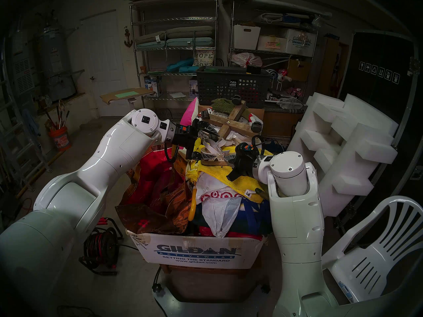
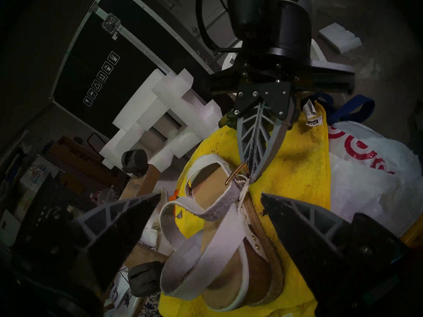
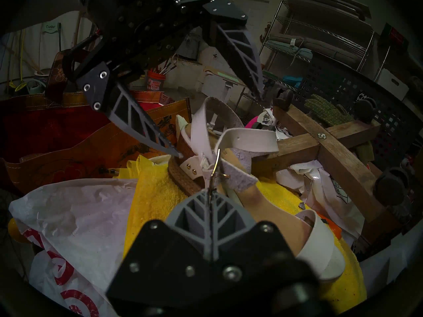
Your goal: Unbuckle a shoe
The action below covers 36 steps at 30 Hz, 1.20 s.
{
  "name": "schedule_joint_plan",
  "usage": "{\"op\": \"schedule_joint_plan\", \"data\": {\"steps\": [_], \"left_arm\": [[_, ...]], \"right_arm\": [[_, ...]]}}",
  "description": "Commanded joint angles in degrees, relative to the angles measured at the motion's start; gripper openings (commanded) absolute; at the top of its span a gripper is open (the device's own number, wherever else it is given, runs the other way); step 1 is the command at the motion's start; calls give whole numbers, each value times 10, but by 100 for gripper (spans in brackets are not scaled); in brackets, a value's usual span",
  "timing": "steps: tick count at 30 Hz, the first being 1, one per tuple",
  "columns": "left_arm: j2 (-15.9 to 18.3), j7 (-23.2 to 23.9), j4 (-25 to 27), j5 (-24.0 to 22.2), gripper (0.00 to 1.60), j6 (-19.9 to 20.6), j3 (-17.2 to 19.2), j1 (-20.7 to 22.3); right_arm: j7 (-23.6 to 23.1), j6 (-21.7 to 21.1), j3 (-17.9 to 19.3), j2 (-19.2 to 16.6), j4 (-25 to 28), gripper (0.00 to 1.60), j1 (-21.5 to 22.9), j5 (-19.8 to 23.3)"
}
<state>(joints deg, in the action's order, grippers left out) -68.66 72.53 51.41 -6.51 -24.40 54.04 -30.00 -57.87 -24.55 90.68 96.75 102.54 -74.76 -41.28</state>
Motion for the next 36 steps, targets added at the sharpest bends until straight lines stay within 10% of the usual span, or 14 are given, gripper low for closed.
{"op": "schedule_joint_plan", "data": {"steps": [1,11,36], "left_arm": [[-9,44,-1,-37,154,38,17,48],[-37,85,-51,-9,153,109,11,105],[-62,125,-176,-70,148,128,-39,176]], "right_arm": [[0,3,-2,1,11,0,5,2],[-3,4,-1,2,12,0,5,3],[-4,6,-5,2,13,0,2,3]]}}
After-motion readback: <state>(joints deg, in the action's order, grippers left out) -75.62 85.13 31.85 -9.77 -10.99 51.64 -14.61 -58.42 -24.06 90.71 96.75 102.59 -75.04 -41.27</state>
